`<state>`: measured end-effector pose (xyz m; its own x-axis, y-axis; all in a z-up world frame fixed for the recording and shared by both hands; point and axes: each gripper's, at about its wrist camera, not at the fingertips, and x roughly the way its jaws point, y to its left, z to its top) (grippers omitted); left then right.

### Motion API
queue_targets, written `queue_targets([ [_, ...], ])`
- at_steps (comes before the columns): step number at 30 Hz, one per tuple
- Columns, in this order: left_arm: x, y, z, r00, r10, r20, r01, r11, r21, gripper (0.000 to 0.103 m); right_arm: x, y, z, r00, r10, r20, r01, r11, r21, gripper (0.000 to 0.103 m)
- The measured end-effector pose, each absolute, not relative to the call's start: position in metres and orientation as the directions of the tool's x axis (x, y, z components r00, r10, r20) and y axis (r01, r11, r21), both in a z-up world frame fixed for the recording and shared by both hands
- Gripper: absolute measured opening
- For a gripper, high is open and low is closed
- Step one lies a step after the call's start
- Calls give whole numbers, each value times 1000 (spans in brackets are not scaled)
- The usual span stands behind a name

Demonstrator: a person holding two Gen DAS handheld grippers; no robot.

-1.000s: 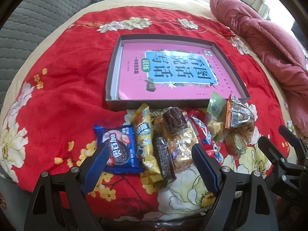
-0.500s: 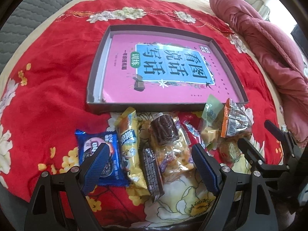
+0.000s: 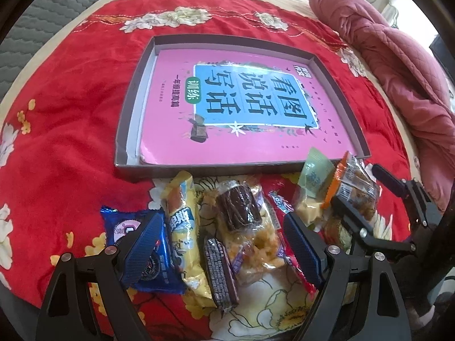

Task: Organize snacks
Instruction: 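Grasp the clear cookie bag with the right tool while the left tool grasps the brown chocolate candy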

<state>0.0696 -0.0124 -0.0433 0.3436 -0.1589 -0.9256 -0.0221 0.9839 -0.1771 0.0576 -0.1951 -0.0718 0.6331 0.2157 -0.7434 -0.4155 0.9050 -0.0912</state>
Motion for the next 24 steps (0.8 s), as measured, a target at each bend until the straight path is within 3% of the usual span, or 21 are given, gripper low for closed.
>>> queue_targets([
  [6, 72, -12, -44, 344, -164, -924, -24, 983, -183, 87, 60, -197, -72, 622, 269, -735, -439, 898, -43, 44],
  [8, 73, -13, -43, 344, -169, -923, -18, 982, -187, 78, 61, -202, -69, 622, 289, -728, -432, 902, -11, 36],
  [12, 75, -16, -45, 334, -174, -926, -7, 982, -187, 69, 65, -213, -70, 600, 333, -727, -414, 907, 74, 36],
  [16, 75, -19, -44, 339, -170, -925, 4, 984, -179, 67, 67, -219, -73, 578, 350, -737, -414, 904, 104, 37],
  [21, 78, -21, -46, 325, -186, -927, 9, 981, -193, 51, 71, -223, -82, 558, 344, -756, -404, 908, 114, 48],
  [24, 78, -23, -47, 321, -179, -930, 16, 983, -184, 51, 74, -227, -84, 537, 362, -762, -407, 902, 142, 54],
])
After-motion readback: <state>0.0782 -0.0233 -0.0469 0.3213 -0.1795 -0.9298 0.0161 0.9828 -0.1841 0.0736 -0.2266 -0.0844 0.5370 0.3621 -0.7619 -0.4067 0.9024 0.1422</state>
